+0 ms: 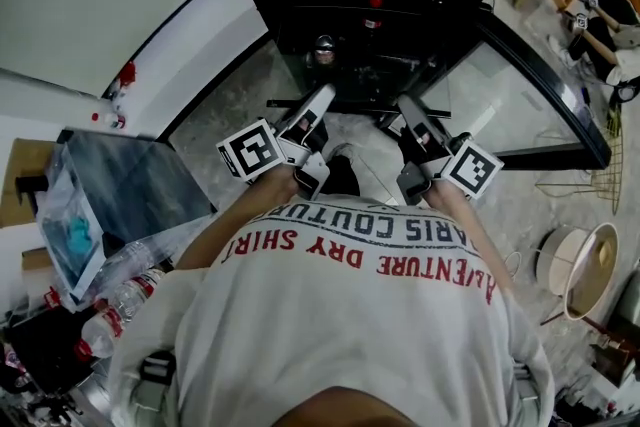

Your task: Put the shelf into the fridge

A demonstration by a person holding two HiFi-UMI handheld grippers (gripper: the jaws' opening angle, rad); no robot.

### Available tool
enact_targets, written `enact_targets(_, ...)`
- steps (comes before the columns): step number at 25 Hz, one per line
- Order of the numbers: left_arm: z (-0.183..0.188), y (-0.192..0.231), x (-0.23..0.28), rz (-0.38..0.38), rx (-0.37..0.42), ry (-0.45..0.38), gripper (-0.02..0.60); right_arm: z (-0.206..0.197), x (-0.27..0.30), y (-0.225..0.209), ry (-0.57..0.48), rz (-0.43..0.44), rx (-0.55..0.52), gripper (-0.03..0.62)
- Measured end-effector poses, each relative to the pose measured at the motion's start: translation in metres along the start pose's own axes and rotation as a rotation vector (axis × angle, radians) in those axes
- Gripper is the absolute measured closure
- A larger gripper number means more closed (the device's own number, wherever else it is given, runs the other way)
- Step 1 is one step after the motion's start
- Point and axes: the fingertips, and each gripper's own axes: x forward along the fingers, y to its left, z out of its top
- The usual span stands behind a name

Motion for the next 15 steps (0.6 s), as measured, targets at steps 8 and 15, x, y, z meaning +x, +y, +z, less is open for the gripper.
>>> enact_targets(8,0.002,0.005,0.007,-0.002,0.005,0.011,0.489,0.002,0.003,-0.008,-0.006,-0.009,-0.002,0.488)
enact_targets(15,0.014,0.024,0.029,0.031,-0.018,0.025,0.489,0.014,0.023,-0.027,0.005,-0.019,0.008,0.487)
